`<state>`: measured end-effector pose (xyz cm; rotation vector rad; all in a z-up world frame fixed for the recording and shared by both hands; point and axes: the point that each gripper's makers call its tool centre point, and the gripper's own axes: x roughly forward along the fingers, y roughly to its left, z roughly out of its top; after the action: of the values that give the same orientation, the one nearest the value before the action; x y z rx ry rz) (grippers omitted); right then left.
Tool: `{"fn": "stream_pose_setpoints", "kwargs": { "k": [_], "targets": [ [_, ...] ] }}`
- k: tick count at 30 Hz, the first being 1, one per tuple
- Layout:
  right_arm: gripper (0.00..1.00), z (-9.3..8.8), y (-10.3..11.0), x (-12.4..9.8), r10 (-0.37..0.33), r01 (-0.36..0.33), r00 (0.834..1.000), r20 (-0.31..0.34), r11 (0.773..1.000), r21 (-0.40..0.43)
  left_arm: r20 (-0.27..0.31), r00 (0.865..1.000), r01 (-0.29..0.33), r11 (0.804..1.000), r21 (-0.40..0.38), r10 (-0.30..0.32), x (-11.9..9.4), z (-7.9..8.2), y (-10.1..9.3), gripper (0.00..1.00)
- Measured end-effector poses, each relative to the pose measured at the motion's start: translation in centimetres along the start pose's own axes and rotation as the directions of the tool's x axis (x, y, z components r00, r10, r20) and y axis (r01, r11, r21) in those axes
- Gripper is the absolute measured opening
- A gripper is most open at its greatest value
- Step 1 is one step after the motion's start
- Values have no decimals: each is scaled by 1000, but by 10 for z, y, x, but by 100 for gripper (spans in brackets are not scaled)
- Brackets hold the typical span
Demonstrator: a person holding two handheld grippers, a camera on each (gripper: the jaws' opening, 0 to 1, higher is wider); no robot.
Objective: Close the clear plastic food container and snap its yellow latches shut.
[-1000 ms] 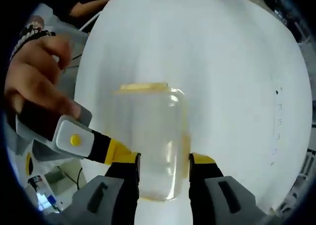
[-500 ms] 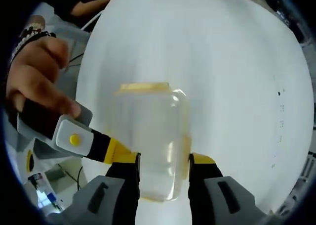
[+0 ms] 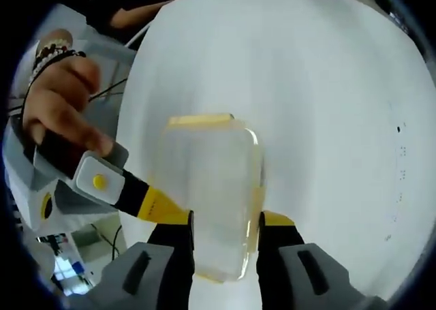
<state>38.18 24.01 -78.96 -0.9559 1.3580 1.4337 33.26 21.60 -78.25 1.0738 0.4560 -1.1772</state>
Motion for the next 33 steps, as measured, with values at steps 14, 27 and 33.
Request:
{"fn": "stream_pose_setpoints", "kwargs": {
  "k": [14,27,33],
  "targets": [
    [36,-4,2,-7,-113,113,990,82,994,4,48,999,-13,998,-58,16,-4,1,0,22],
    [35,-11,9,-11,-285,279,950,125,958,66,51,995,-77,991,-109,82,-3,5,-4,23],
    [27,-9,8,-13,-362,354,928,90,931,94,57,993,-95,979,-178,107,-4,6,-6,24]
  ]
}}
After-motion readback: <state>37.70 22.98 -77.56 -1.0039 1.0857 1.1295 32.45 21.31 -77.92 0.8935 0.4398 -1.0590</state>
